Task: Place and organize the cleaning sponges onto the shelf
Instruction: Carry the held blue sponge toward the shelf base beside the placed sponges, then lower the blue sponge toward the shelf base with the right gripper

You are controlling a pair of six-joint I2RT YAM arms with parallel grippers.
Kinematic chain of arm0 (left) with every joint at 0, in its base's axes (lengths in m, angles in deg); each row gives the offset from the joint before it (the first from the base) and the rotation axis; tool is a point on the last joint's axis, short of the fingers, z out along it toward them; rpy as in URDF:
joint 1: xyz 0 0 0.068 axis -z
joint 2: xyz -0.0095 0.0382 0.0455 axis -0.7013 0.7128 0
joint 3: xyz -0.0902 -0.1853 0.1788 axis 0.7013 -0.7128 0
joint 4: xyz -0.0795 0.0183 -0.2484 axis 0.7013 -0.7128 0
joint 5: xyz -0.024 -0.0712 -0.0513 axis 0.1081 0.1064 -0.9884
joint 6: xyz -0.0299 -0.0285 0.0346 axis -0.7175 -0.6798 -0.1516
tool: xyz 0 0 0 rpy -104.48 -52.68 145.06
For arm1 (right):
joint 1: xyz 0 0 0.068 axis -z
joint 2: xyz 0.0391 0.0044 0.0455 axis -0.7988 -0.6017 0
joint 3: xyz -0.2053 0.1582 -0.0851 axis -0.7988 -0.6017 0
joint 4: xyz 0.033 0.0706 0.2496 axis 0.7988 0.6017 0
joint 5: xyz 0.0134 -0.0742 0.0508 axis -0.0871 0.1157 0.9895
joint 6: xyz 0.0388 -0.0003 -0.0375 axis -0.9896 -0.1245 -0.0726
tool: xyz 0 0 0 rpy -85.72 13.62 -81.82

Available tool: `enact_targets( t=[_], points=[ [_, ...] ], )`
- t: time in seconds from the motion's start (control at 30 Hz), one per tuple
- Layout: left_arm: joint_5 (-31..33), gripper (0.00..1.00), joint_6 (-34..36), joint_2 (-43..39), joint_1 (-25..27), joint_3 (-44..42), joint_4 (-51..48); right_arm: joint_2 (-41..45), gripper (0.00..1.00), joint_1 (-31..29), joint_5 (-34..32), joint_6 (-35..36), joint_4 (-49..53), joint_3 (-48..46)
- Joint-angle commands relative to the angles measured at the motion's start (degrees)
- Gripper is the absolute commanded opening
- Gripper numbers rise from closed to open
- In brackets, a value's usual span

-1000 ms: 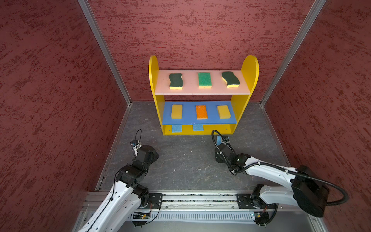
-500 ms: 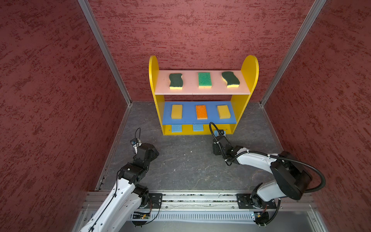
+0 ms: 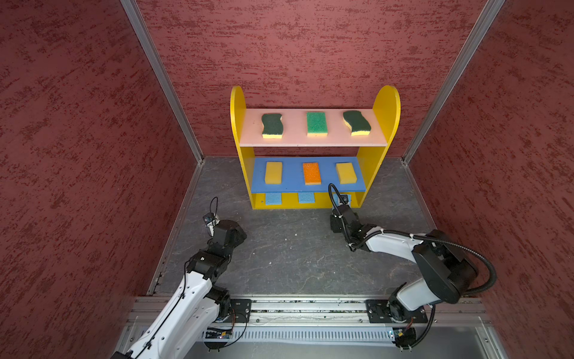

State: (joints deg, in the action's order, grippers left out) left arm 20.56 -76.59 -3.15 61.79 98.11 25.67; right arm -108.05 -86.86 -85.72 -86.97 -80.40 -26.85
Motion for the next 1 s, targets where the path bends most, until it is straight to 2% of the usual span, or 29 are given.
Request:
enact_targets(
  t=[0.0, 0.73, 0.97],
  points=[
    [-0.59, 0.79, 0.97, 0.43, -0.6, -0.8, 2.32, -1.62, 0.69, 1.29, -0.8, 2.42, -3.3, -0.04],
    [-0.71, 0.79, 0.74, 1.76, -0.71, -1.49, 4.04, -6.59, 0.7, 3.86, 1.01, 8.5, -7.96, 3.58],
    [-0.97, 0.79, 0.52, 1.7, -0.64, -1.84, 4.77, -6.23, 0.7, 4.22, -0.2, 8.74, -9.98, 2.85]
  ],
)
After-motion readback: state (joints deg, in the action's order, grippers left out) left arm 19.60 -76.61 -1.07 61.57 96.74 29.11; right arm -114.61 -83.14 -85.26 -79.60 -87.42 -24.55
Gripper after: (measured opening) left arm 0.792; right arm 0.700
